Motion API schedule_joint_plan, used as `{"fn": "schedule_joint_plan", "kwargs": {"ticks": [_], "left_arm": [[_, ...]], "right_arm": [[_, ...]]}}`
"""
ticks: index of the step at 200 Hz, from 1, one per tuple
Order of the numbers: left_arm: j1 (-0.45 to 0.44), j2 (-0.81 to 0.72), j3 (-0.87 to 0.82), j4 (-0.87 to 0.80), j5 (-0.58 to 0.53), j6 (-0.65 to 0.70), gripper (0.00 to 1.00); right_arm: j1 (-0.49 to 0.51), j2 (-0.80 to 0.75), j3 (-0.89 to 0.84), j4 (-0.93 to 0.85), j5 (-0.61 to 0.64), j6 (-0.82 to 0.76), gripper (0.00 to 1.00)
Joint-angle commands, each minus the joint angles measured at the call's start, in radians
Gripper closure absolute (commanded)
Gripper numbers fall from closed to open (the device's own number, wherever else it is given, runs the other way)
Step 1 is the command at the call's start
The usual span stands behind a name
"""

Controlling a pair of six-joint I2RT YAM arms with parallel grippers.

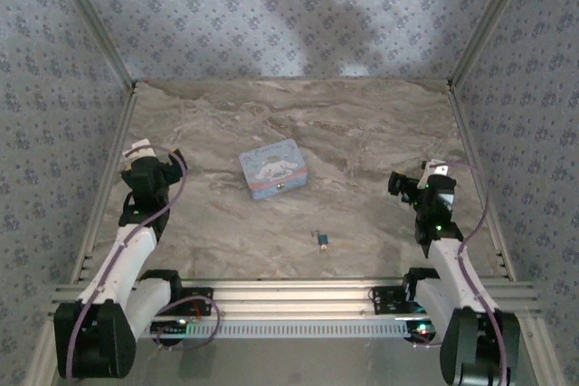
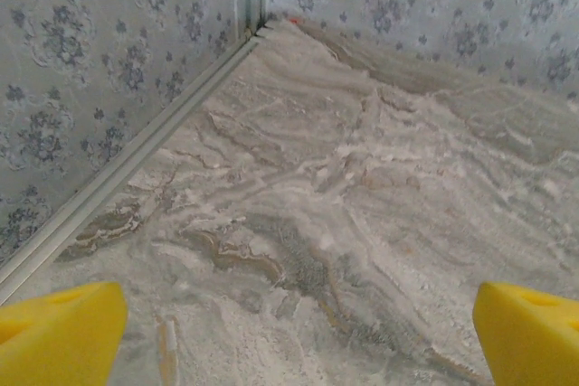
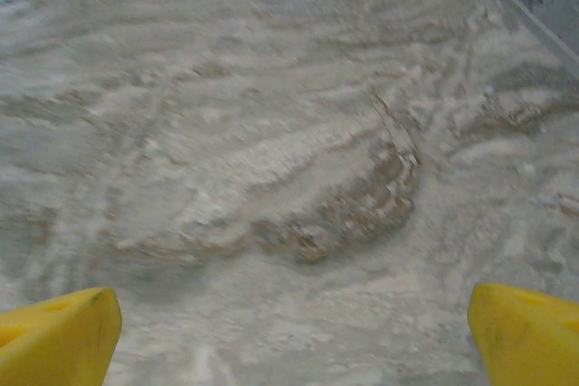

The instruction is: Unlock a padlock with a key

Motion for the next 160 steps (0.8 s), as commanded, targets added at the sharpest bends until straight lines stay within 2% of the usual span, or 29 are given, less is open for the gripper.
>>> {"fn": "schedule_joint_plan", "kwargs": {"ticks": [1,59,123,142,160], "left_arm": [[0.005,0.046,-0.019,0.111,-0.012,0.052,0.02],[0.006,0.179,-0.08,0.295,0.067,0.123,0.02],[0.005,0.38,-0.114,0.562,0.173,0.24,0.02],[0.007,0.424,-0.114,0.619,0.222,0.274,0.02],[0.008,0.473,-0.115,0.667,0.246,0.273,0.02]], "right_arm": [[-0.023,0.088,-0.024,0.286,0.007,-0.056,0.0],[-0.02,0.371,-0.045,0.642,-0.074,-0.093,0.0],[-0.019,0.66,0.01,0.84,-0.164,-0.123,0.0],[-0.012,0.655,0.074,0.706,-0.146,-0.132,0.0],[0.04,0.659,0.122,0.617,-0.052,-0.161,0.0]]}}
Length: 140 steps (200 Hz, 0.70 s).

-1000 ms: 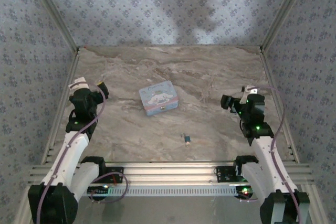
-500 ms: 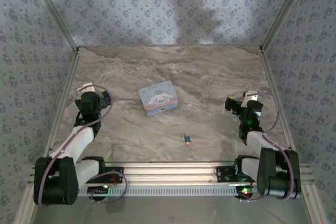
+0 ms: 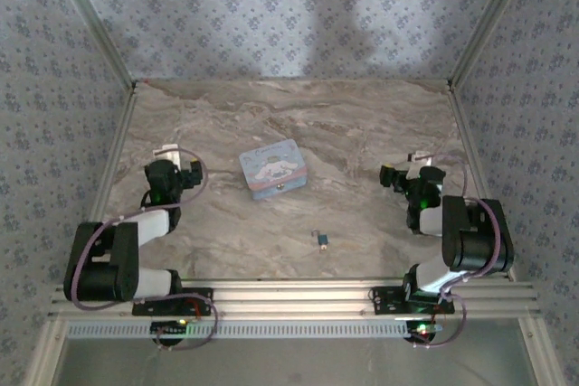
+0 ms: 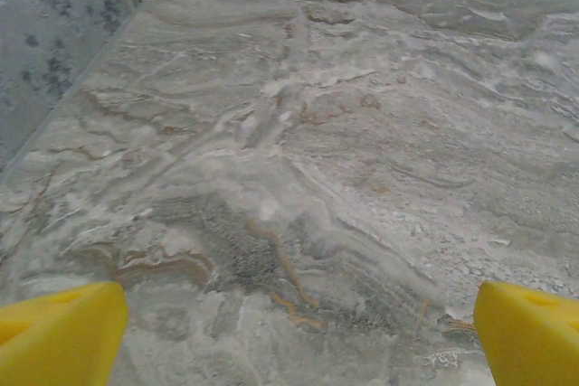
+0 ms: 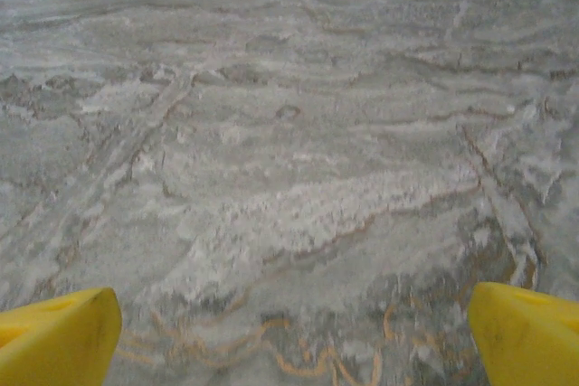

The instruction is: Unlock a padlock with a key

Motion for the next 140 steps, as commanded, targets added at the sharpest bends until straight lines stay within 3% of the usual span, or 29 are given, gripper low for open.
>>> {"fn": "schedule_joint_plan", "kwargs": {"ticks": [1,32,56,140], "left_arm": [[0.007,0.047,-0.007,0.151,0.075,0.046,0.02],[0.012,0.18,0.006,0.253,0.098,0.053,0.02],[0.069,0.173,0.059,0.139,0.165,-0.001,0.02],[0.071,0.176,0.056,0.146,0.165,0.0,0.02]], "right_arm": [[0.047,0.006,0.081,-0.062,0.073,-0.049,0.0],[0.046,0.005,0.08,-0.057,0.071,-0.047,0.0],[0.047,0.005,0.079,-0.058,0.074,-0.048,0.0],[0.067,0.003,0.075,-0.055,0.107,-0.059,0.0]]}}
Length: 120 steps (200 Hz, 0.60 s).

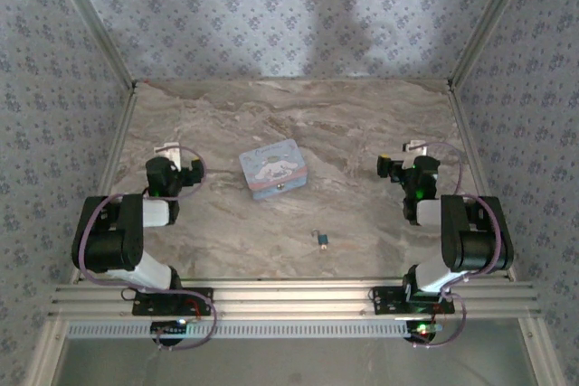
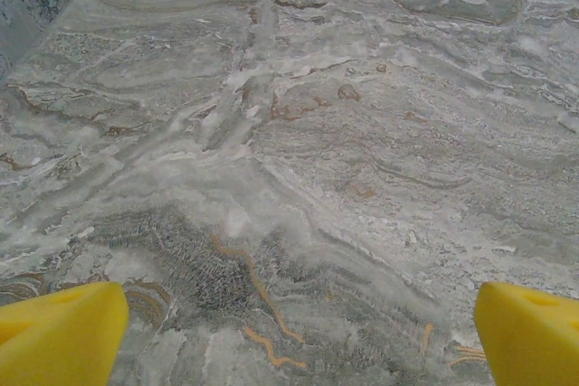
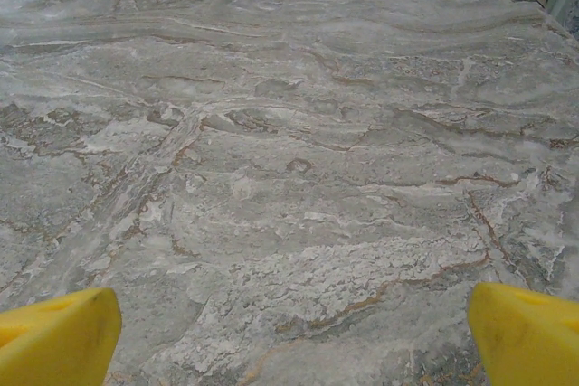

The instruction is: Unlock a padlock with a key

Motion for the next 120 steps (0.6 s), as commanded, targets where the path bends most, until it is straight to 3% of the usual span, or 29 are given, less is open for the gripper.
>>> {"fn": "schedule_joint_plan", "kwargs": {"ticks": [1,120], "left_arm": [[0.0,-0.003,0.018,0.016,0.023,-0.014,0.02],[-0.001,-0.003,0.019,0.016,0.022,-0.013,0.02]], "right_arm": [[0.01,0.003,0.005,-0.012,0.03,-0.025,0.0],[0.012,0.003,0.008,-0.016,0.032,-0.026,0.0]]}}
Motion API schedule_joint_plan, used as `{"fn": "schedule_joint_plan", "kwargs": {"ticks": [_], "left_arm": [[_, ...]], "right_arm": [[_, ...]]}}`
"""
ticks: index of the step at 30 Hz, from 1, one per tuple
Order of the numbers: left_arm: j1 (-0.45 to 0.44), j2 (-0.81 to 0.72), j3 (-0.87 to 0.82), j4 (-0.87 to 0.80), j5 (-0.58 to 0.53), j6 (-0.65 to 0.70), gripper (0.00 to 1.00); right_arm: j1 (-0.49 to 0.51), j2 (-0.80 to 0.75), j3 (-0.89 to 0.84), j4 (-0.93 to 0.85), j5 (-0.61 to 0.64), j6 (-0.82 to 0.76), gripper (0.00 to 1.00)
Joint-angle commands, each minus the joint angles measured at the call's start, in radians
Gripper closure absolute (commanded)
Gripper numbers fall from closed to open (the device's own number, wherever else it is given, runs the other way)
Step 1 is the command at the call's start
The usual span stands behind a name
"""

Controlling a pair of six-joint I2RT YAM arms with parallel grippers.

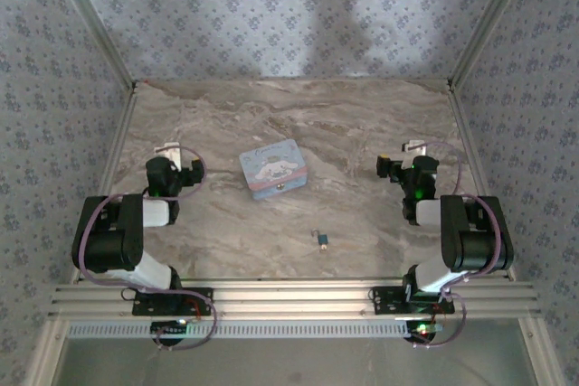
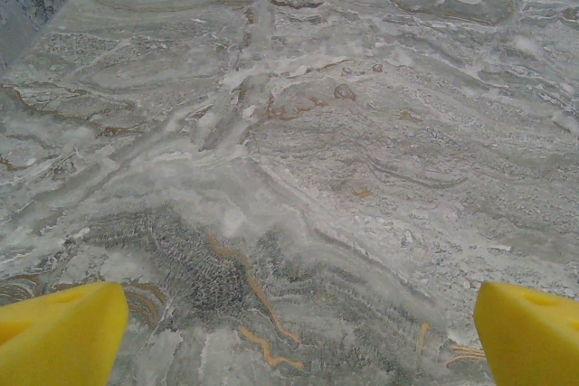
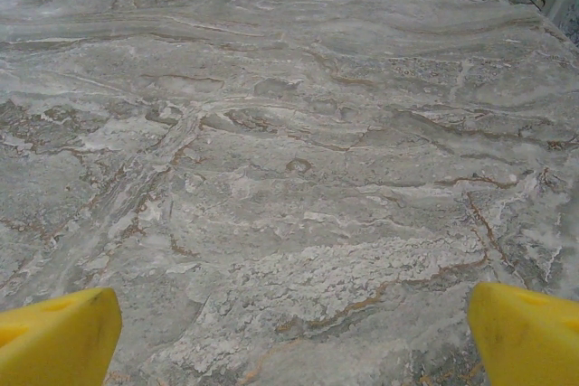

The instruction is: Unlock a padlock with a key

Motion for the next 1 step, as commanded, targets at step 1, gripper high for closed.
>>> {"fn": "schedule_joint_plan", "kwargs": {"ticks": [1], "left_arm": [[0.0,-0.003,0.018,0.016,0.016,-0.013,0.02]], "right_arm": [[0.006,0.003,0.008,-0.016,0.02,-0.02,0.0]]}}
